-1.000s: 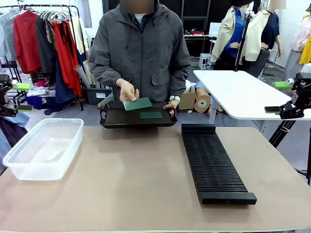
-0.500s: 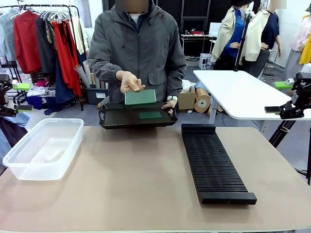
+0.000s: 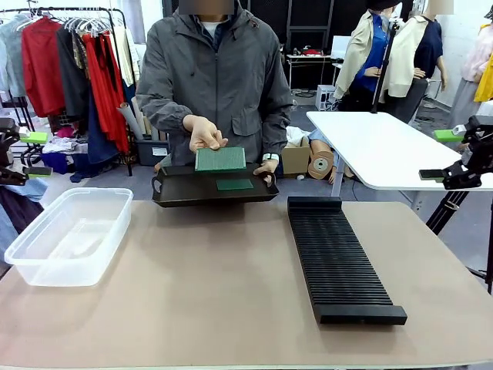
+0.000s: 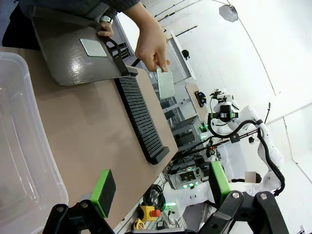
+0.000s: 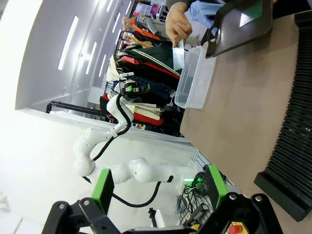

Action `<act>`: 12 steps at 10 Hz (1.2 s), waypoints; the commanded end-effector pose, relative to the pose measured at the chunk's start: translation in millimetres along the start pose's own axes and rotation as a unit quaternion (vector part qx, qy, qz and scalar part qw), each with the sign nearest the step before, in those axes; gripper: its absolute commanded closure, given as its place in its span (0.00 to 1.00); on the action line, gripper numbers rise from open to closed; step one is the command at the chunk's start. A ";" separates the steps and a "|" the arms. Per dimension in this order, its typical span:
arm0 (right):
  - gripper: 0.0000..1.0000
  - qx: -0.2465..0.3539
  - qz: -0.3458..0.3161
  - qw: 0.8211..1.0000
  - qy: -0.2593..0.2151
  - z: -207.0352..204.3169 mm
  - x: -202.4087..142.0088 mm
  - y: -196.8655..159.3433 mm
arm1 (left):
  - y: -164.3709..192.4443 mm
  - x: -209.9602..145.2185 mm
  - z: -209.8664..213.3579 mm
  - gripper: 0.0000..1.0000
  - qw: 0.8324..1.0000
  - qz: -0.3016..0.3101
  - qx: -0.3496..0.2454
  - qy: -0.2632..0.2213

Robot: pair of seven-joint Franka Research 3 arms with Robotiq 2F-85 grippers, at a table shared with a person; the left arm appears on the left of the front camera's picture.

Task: Sort PCBs into racks and boxes based on the side picked up.
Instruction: Pick up the Blank PCB handed by the Human.

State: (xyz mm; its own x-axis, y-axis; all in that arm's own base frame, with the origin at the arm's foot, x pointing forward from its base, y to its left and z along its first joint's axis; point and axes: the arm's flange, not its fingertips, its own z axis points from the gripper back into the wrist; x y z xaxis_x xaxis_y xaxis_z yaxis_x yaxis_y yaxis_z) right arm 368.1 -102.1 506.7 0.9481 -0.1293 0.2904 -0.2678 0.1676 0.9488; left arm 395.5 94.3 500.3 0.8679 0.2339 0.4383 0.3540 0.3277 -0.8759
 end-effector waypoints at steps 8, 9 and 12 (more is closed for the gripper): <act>0.00 0.020 -0.028 0.999 0.013 -95.9 72.8 -75.5 | -1.7 1.0 1.5 0.00 1.000 0.001 0.001 0.001; 0.00 0.024 -0.029 0.999 0.015 -102.2 82.2 -82.3 | -1.7 1.0 1.5 0.00 1.000 0.001 0.001 0.001; 0.00 0.043 -0.036 0.997 0.051 -133.7 109.1 -100.0 | -1.7 1.0 1.5 0.00 1.000 0.001 0.001 0.001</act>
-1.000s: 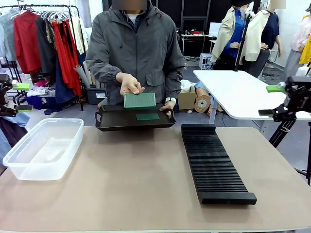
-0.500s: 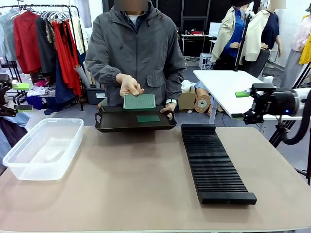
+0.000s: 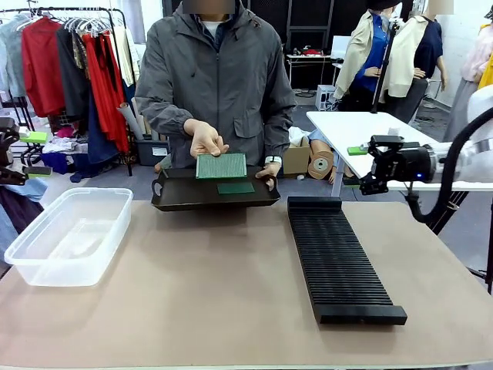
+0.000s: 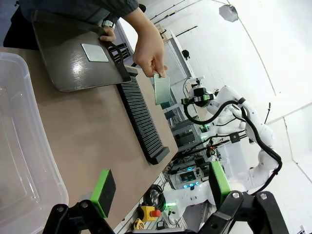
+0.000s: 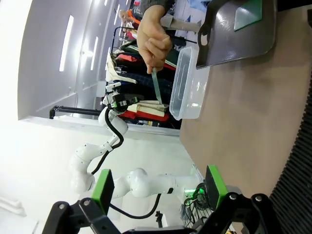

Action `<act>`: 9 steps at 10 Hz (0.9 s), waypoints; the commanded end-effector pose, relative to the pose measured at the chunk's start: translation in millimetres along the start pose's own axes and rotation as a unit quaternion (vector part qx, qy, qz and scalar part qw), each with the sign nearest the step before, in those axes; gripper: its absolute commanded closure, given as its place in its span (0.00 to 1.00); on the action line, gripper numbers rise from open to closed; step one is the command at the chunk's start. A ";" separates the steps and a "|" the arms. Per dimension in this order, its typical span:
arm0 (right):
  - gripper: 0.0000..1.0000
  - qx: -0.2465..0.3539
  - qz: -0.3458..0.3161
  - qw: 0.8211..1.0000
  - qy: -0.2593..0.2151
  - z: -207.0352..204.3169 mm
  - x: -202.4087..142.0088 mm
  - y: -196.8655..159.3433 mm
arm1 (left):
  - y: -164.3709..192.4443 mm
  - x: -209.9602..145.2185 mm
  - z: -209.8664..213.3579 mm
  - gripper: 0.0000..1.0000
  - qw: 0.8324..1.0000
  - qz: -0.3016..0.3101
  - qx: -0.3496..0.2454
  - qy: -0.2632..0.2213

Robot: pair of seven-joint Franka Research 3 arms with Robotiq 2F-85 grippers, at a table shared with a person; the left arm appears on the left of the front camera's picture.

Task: Sort PCBs into racks and boxes based on the side picked up.
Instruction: Pick up the Blank PCB handed by the Human.

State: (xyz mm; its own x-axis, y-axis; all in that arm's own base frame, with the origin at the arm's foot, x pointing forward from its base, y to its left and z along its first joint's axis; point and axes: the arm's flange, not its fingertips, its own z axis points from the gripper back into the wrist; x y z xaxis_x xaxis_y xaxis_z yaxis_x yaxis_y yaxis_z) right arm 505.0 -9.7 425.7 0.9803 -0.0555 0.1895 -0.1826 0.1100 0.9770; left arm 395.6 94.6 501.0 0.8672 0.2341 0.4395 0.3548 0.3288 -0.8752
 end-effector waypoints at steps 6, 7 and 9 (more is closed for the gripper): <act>0.00 0.016 0.023 0.998 0.047 -69.8 54.4 -23.8 | -1.2 0.6 1.1 0.00 1.000 0.001 0.001 0.002; 0.00 0.015 0.032 0.998 0.054 -81.7 56.2 -28.6 | -1.2 0.6 1.1 0.00 1.000 0.001 0.001 0.002; 0.00 0.015 0.044 0.996 0.072 -101.4 57.5 -35.3 | -1.2 0.6 1.1 0.00 1.000 0.001 0.001 0.002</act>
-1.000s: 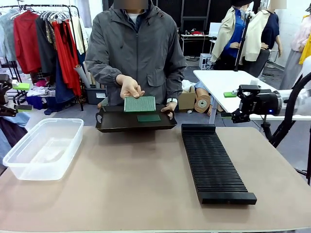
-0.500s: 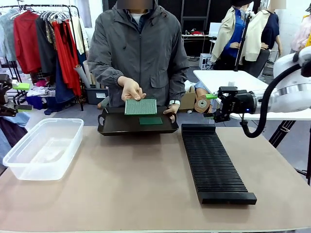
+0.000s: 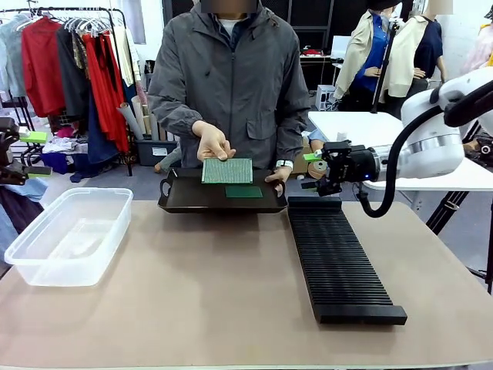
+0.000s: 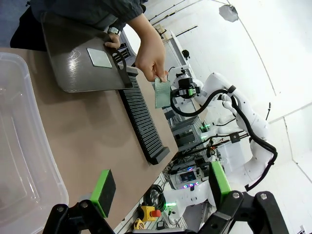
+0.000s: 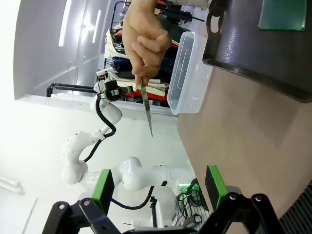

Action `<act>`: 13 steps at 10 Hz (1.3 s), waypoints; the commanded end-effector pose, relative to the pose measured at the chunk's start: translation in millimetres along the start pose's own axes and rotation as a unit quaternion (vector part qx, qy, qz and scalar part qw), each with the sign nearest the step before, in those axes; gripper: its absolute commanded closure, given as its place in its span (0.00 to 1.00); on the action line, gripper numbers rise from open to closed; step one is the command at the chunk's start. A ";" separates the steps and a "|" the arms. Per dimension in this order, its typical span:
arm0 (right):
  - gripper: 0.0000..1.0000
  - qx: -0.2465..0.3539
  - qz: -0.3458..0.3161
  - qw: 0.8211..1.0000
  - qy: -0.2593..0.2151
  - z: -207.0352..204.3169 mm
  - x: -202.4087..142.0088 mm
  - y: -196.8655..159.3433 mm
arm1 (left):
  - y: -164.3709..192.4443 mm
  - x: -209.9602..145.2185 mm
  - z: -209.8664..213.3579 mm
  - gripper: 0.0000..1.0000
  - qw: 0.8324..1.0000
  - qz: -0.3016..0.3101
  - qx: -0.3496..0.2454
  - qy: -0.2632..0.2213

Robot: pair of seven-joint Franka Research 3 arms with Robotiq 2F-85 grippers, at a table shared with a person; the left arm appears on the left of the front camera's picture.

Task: Sort PCBs into racks and boxes based on the side picked up.
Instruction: Pick up the Blank PCB handed by the Human.

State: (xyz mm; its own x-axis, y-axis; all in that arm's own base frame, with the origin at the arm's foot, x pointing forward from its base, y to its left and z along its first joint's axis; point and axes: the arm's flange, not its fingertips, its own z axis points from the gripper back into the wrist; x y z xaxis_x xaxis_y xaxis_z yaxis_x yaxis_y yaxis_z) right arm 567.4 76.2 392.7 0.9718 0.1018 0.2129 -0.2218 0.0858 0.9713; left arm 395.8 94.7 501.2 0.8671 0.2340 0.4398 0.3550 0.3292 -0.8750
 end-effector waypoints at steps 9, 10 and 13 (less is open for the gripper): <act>0.00 0.006 0.048 0.997 -0.059 -82.6 23.2 -16.2 | -1.1 0.3 1.1 0.00 1.000 0.001 0.001 0.002; 0.00 0.007 0.054 0.997 -0.061 -89.7 25.5 -17.4 | -1.1 0.3 1.1 0.00 1.000 0.001 0.001 0.002; 0.00 0.019 0.061 0.996 -0.066 -110.0 31.1 -26.1 | -1.1 0.3 1.1 0.00 1.000 0.001 0.001 0.002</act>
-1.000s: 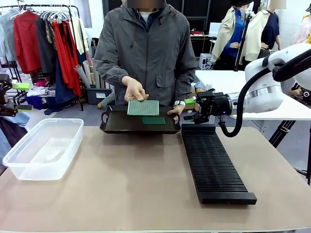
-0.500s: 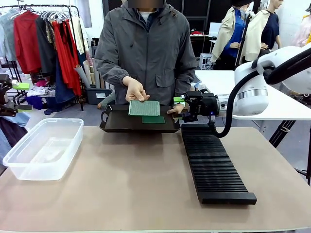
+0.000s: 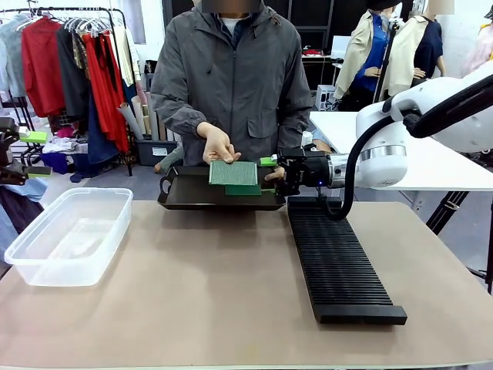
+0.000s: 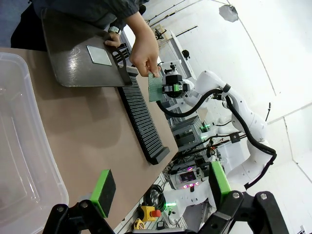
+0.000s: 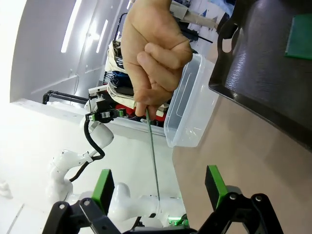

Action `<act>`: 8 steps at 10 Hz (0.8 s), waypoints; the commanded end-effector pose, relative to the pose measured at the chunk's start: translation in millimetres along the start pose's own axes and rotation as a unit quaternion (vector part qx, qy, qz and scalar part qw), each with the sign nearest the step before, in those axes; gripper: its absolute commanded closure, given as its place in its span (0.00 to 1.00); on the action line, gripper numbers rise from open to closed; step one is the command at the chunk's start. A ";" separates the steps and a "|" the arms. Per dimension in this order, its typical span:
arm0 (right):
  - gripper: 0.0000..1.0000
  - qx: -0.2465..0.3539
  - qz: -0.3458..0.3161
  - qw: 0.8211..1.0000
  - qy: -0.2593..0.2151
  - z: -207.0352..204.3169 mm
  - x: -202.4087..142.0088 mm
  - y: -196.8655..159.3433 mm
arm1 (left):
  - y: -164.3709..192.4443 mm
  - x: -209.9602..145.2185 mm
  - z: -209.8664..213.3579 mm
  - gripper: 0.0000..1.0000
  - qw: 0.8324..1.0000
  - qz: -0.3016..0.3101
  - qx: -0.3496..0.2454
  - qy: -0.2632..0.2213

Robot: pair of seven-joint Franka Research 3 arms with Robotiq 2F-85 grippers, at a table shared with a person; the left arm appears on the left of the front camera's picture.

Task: Sort PCBs into racks and boxes based on the side picked up.
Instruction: Pick up the Blank PCB handed by the Human.

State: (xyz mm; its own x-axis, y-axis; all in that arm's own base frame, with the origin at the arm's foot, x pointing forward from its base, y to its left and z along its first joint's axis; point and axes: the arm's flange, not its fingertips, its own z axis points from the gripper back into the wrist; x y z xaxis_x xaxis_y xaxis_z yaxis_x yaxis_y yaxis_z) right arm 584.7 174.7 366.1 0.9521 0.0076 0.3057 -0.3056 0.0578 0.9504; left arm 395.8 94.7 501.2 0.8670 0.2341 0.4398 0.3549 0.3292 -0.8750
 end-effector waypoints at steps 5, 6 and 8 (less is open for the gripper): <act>0.00 0.025 0.018 0.999 -0.017 -34.6 21.5 -17.9 | -1.1 0.3 1.1 0.00 1.000 0.001 0.001 0.002; 0.00 0.029 0.017 0.999 -0.013 -36.2 24.6 -19.4 | -1.1 0.3 1.1 0.00 1.000 0.001 0.001 0.002; 0.00 0.033 0.008 0.999 -0.004 -38.0 29.3 -21.9 | -1.1 0.3 1.1 0.00 1.000 0.001 0.001 0.002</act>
State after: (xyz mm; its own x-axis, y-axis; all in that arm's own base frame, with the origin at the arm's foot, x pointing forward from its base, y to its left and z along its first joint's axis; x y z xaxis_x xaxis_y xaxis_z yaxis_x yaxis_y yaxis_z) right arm 611.8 204.5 351.2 0.9475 0.0043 0.3196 -0.3196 0.0158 0.9474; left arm 395.8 94.8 501.3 0.8670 0.2341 0.4399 0.3550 0.3293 -0.8749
